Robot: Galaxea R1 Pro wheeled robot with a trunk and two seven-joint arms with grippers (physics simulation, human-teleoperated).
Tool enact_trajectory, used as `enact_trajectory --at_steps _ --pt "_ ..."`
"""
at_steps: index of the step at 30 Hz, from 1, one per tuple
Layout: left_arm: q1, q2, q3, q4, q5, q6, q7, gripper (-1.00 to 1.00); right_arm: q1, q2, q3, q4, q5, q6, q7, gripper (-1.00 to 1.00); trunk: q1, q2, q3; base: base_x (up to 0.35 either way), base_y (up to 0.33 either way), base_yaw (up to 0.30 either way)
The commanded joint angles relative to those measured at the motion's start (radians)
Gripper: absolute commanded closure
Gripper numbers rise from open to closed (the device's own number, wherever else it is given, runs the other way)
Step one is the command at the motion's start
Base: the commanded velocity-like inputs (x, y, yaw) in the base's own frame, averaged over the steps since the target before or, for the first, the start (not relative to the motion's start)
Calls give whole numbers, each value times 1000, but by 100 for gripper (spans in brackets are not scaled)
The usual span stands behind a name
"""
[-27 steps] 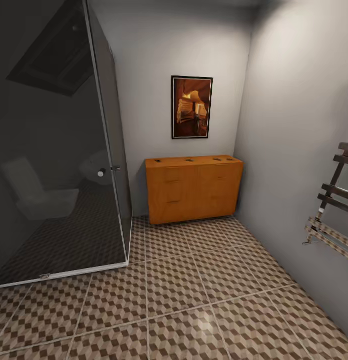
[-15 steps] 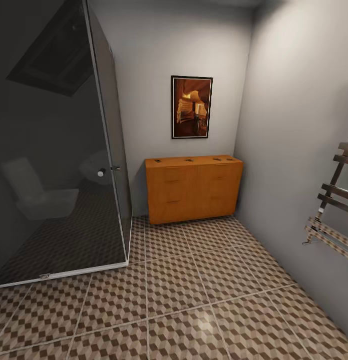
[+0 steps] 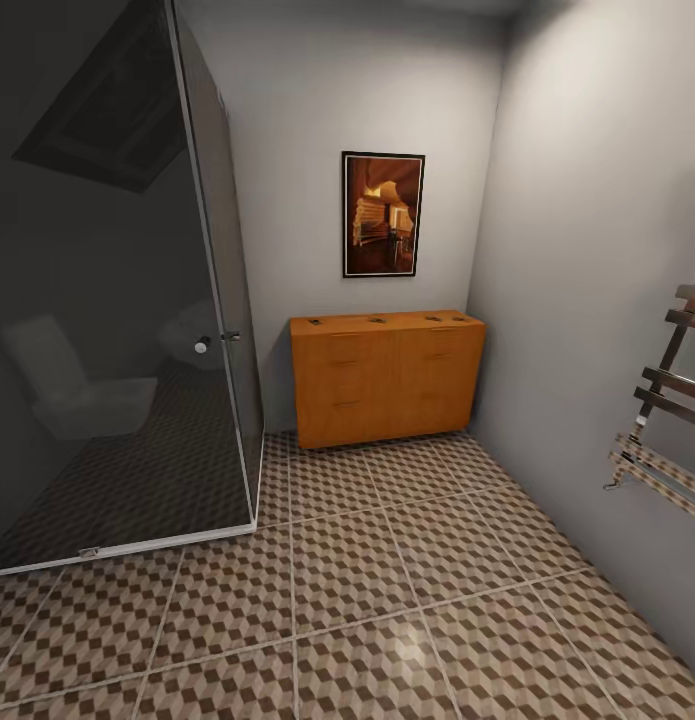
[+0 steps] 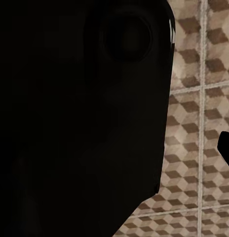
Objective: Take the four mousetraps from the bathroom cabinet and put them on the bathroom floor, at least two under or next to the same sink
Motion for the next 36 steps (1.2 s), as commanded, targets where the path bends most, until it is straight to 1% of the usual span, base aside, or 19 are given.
enact_trajectory --at_steps 1,8,13,36 --pt "0 0 0 -1 0 -1 -1 -100 0 0 0 0 1 -1 1 -100 0 0 -1 0 0 0" --pt "0 0 1 -2 0 -2 0 -100 0 0 0 0 0 -2 0 -100 0 0 -1 21 0 0" --pt "0 -1 1 -2 3 0 0 -100 0 0 -2 0 0 -1 0 -100 0 0 -1 134 0 0" --pt "0 -1 3 -2 3 0 0 -100 0 0 -1 0 0 -1 0 -100 0 0 -1 303 0 0"
